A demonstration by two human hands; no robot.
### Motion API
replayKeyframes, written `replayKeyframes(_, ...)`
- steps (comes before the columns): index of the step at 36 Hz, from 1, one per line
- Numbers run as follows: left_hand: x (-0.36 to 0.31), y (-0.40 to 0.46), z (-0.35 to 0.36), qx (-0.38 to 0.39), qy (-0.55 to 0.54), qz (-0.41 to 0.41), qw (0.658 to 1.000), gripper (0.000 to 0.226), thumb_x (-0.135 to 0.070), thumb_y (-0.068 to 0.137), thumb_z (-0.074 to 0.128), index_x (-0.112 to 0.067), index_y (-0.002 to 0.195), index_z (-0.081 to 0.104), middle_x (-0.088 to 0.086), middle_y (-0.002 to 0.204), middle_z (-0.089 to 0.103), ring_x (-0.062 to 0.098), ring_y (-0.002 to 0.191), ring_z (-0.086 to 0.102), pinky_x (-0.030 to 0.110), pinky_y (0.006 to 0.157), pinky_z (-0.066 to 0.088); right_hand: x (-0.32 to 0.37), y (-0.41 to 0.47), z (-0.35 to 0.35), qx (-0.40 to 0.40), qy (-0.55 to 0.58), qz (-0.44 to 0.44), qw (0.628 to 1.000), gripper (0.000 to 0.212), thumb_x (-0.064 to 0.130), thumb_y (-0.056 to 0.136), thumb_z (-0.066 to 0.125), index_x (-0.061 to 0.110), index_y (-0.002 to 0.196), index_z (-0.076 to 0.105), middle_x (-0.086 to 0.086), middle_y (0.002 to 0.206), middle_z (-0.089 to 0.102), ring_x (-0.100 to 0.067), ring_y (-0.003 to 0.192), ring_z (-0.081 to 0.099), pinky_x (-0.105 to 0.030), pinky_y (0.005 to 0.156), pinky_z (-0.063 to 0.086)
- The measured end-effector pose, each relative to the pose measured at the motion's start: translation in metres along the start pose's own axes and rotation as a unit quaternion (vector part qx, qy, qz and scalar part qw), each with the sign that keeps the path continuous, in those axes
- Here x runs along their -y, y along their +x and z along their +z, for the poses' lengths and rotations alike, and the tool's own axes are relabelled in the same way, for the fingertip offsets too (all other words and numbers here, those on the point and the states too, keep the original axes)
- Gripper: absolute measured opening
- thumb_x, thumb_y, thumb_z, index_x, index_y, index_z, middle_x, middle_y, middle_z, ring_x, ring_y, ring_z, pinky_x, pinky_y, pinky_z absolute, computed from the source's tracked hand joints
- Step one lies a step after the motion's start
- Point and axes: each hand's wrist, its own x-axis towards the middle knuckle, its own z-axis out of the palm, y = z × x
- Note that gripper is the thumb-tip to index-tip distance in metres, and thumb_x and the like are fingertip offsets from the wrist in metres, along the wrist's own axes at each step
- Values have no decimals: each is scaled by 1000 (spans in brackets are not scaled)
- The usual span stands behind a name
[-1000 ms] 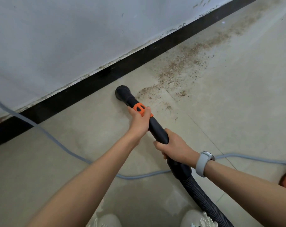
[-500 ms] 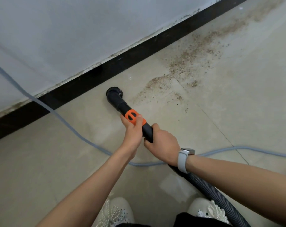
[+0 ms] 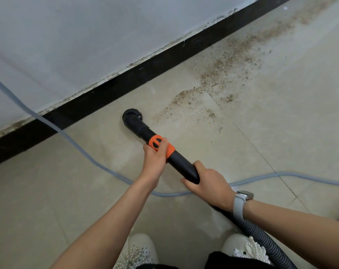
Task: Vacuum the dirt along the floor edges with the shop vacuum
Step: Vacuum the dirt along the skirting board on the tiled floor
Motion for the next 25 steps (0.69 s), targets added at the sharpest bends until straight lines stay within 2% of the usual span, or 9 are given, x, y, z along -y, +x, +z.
replayKeyframes(3,0,-1,4,-5,-7,2,1000,42,-31,96,52,-1,124,39,4,98,54,13,87,57,38,87,53,-3,-2,-2,2,-18,-1,1000,35,49,92,54,21,96,34,2,78,52,-21,68,49,-30,60,33)
replayKeyframes(6,0,-5,8,1,-12,-2,1000,43,-32,96,51,-4,126,38,5,101,54,15,90,58,38,87,54,-6,-2,-5,11,-10,-7,1000,36,50,92,53,19,98,36,0,79,55,-25,70,54,-32,60,36)
replayKeyframes(10,0,-11,15,23,-10,0,1000,42,-31,97,51,-4,126,36,5,104,54,14,90,59,34,78,56,-16,-6,-11,25,7,-6,1000,43,52,92,51,13,108,41,-4,79,57,-29,76,61,-37,65,44)
replayKeyframes(16,-4,-16,37,55,-4,-8,998,40,-33,98,49,-9,124,29,-1,101,51,12,90,58,31,75,56,-32,-12,-22,31,70,18,997,40,50,92,52,14,106,43,-7,76,60,-29,70,63,-41,67,52)
replayKeyframes(21,-6,-17,55,92,35,-7,995,37,-36,98,48,-12,117,27,-2,100,50,11,88,57,38,83,53,-46,-18,-26,2,84,44,996,38,50,91,54,15,102,43,-6,70,61,-27,65,62,-40,64,52)
replayKeyframes(25,-13,-12,72,139,72,-8,988,42,-40,98,47,-12,120,27,-2,103,50,11,90,56,32,75,51,-58,-19,-30,-38,88,74,993,39,52,90,53,16,98,42,-8,71,62,-28,65,63,-43,65,52)
